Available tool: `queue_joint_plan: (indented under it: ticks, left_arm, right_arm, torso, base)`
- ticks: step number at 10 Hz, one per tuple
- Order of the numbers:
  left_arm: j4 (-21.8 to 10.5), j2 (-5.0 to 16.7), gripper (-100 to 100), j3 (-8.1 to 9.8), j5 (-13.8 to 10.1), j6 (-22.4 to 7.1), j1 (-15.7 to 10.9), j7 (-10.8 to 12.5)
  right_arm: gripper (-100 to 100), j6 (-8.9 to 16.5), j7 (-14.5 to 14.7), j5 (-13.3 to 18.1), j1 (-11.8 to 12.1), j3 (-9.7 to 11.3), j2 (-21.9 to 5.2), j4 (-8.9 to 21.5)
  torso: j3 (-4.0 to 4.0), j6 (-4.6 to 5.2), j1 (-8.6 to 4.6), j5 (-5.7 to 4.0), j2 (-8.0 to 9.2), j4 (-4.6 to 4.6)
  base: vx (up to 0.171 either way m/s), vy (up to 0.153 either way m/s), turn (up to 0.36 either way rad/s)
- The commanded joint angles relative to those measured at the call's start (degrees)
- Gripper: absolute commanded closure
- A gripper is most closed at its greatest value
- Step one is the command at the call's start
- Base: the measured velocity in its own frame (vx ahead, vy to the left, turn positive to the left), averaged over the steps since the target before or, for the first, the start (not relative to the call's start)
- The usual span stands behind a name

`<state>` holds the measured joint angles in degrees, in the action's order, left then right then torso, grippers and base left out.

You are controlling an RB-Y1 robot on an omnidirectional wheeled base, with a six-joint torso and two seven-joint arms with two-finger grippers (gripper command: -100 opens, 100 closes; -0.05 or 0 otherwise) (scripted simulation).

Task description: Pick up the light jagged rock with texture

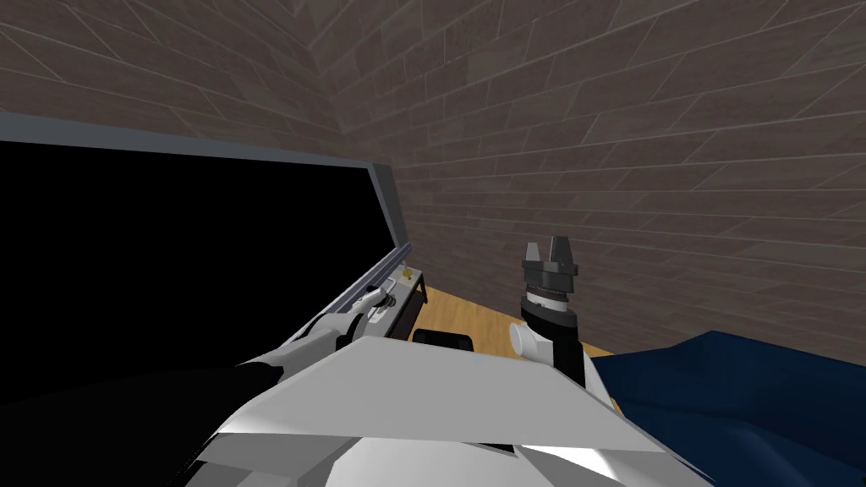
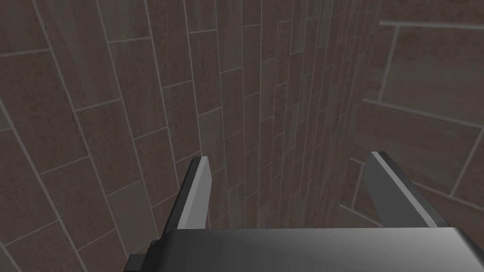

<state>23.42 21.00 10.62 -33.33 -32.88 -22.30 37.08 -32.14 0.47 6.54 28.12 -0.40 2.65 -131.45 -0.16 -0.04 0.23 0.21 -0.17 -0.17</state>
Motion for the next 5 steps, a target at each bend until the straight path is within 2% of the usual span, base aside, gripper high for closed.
queue_joint_plan:
  ticks: [1, 3, 4, 5]
  left_arm:
    - [2.39, -0.25, 100, -0.73, 0.19, -1.82, 0.91, -0.23]
    - [5.17, -0.34, 100, -2.02, -0.41, -4.00, 1.48, -2.46]
    - [5.20, -0.34, 100, -2.02, -0.41, -4.00, 1.48, -2.46]
    - [6.60, -0.39, 100, -2.67, -0.70, -5.09, 1.76, -3.58]
  right_arm:
    - [0, 0.00, 0.00, 0.00, 0.00, 0.00, 0.00, 0.00]
    - [0, 0.00, 0.00, 0.00, 0.02, 0.00, 0.01, 0.00]
    - [0, -0.01, 0.00, 0.00, 0.02, 0.00, 0.01, -0.01]
    - [0, 0.00, 0.00, 0.00, 0.01, 0.00, 0.00, 0.00]
  torso:
    - [0.00, 0.00, 0.00, 0.00, 0.00, 0.00]
    - [-0.21, -0.15, -0.21, -0.13, -0.36, -0.09]
    - [-0.24, -0.17, -0.25, -0.17, -0.41, -0.11]
    - [-0.18, -0.08, -0.14, -0.13, -0.30, -0.07]
  base:
    - [0.067, -0.020, 0.279]
    - [0.126, -0.086, 0.383]
    - [0.073, -0.061, 0.106]
    - [0.054, -0.037, 0.181]
